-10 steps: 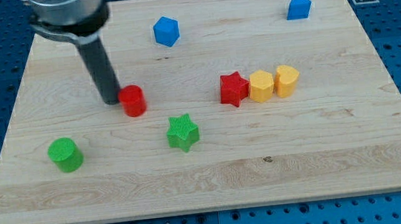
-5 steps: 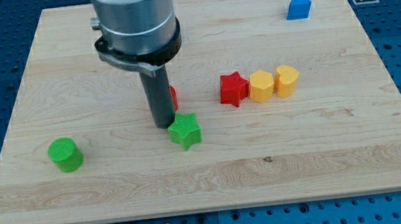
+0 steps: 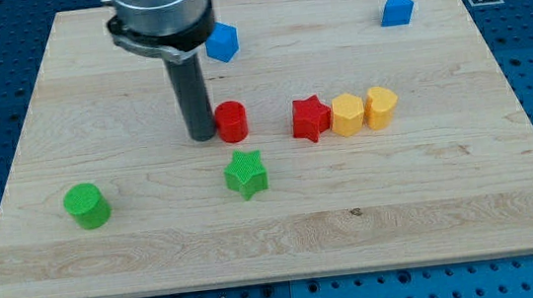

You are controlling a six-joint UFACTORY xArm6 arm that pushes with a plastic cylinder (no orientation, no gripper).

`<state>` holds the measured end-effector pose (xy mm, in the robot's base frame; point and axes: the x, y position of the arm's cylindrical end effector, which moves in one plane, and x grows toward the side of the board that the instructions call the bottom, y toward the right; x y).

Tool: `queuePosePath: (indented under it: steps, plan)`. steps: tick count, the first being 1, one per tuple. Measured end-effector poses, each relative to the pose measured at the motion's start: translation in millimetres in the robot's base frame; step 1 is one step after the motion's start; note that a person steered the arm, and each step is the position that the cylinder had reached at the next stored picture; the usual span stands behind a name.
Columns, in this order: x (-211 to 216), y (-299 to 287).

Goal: Move the red circle next to the left of red star

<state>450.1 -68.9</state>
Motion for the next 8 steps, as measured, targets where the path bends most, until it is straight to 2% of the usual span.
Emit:
queuePosePath:
  steps: [1, 2, 4, 5, 8]
  plan:
    - [-2, 8]
    - [-8, -12]
    - [-28, 20]
    - [-26, 38]
    - [-26, 31]
